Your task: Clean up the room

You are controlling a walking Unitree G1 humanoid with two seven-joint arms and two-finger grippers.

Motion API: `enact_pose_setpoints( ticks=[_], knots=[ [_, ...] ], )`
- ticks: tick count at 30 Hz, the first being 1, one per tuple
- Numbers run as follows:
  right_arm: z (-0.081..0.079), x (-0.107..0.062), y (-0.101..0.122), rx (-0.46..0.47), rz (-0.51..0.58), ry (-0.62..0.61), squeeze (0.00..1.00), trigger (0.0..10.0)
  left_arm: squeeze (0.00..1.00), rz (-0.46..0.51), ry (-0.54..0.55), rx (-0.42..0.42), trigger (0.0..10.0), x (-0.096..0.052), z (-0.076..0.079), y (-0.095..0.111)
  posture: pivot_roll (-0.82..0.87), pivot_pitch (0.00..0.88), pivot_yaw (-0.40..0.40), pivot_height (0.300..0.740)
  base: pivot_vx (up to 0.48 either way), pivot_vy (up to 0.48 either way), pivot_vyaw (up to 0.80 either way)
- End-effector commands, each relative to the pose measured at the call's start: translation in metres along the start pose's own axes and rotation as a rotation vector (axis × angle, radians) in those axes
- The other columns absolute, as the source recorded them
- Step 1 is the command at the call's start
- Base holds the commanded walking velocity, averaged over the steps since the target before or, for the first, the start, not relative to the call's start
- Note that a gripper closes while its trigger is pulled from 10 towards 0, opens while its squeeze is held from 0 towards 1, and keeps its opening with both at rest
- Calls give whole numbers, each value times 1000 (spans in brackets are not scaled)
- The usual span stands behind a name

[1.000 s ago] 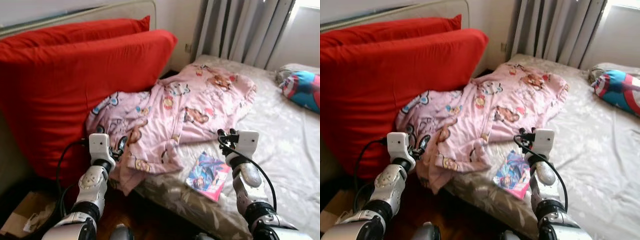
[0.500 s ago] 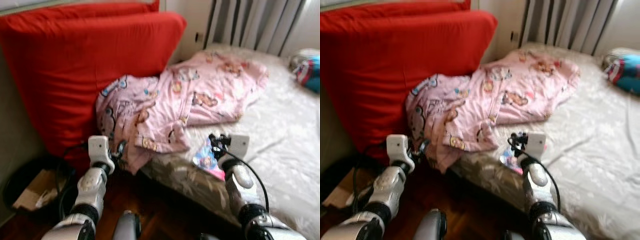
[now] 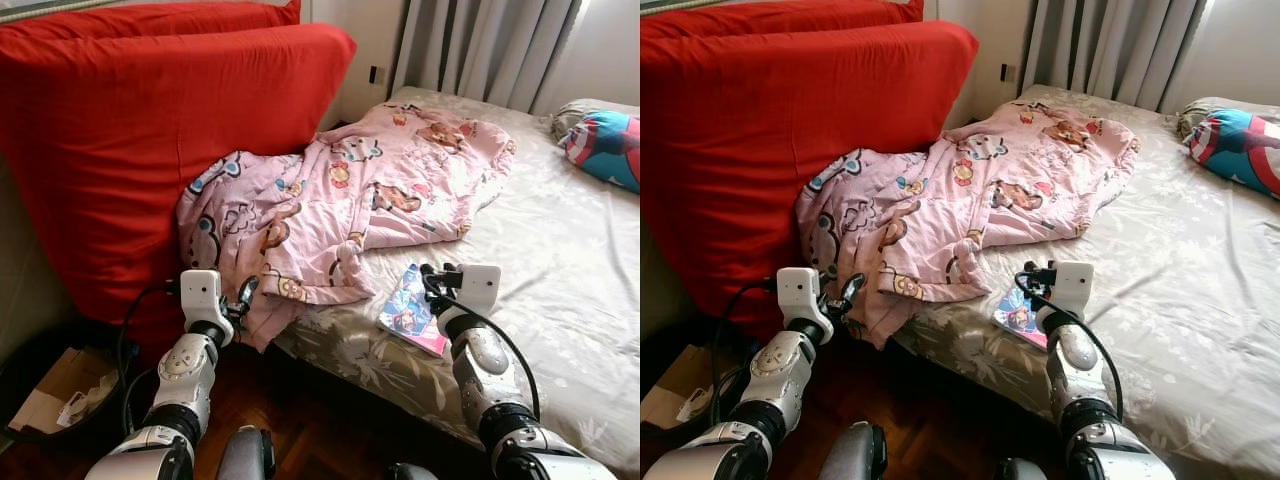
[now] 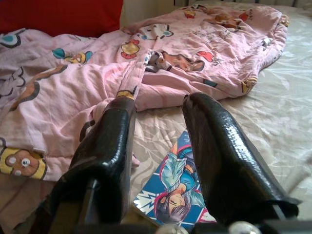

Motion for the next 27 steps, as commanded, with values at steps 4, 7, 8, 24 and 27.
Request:
enact_pose_setpoints(
  ticks=[4,7,8,24,27],
  knots=[
    [2,1,5,-5,17,24,0,10000,0,9,-12,3,10000,4,3,5,-44,0,-50,606,0,0,0],
    [3,3,7,38,26,-1,0,10000,0,18,-14,21,10000,6,5,8,-42,0,-46,606,0,0,0],
    [0,3,7,27,28,6,0,10000,0,20,-13,18,10000,6,5,9,-41,0,-46,606,0,0,0],
    [7,-2,1,-6,18,-26,0,10000,0,12,-2,31,10000,0,6,0,-38,0,-46,581,0,0,0],
    [1,-2,-1,-18,11,1,0,10000,0,10,-4,37,10000,-1,6,-1,-38,0,-47,581,0,0,0]
  ],
)
Point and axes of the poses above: a point about 5 cm out from each wrist's last joint towards the gripper, its own x axis pointing out of the wrist towards the gripper, its own y axis along the axis of the wrist's last joint, z = x × y, the point moved 4 cm from there along x, pointing out of the wrist towards the gripper, and after that the axes turned 2 degrees about -x, right-handed, at the moved point
